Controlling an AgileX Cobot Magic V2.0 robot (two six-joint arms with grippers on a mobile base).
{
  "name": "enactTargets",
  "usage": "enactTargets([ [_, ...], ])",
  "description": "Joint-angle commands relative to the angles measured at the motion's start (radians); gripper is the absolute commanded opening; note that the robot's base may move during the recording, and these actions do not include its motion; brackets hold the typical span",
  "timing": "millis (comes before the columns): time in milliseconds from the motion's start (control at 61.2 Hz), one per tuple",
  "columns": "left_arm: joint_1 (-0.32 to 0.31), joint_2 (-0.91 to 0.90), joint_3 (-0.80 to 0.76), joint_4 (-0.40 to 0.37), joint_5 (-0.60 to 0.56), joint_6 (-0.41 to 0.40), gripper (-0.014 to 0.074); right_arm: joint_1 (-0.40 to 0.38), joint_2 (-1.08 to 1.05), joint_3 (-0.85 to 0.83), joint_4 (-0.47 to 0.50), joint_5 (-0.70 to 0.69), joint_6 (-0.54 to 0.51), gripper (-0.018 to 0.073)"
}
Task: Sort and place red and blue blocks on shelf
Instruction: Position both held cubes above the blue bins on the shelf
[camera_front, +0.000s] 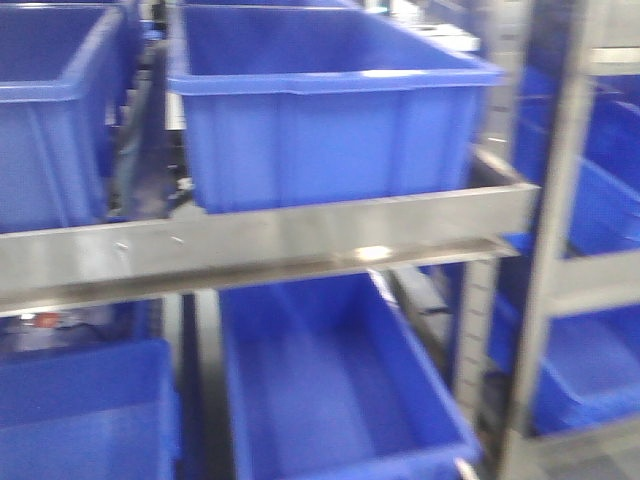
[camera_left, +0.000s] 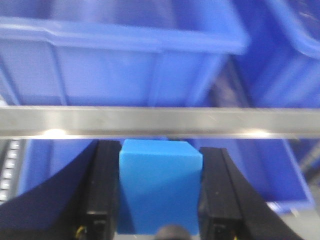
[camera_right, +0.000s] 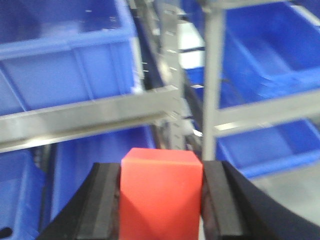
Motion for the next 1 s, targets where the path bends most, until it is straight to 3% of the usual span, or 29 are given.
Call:
enactTargets([
  [0, 0.001, 0.001, -0.029, 0.014, -0.067, -0.004, 0.0122, -0.005, 0.005, -0.032, -0.007, -0.081, -0.003, 0.0049],
  [980, 0.001, 0.001, -0.029, 0.014, -0.067, -0.004, 0.0122, -0.005, 0.005, -0.032, -0.007, -0.081, -0.003, 0.0049],
])
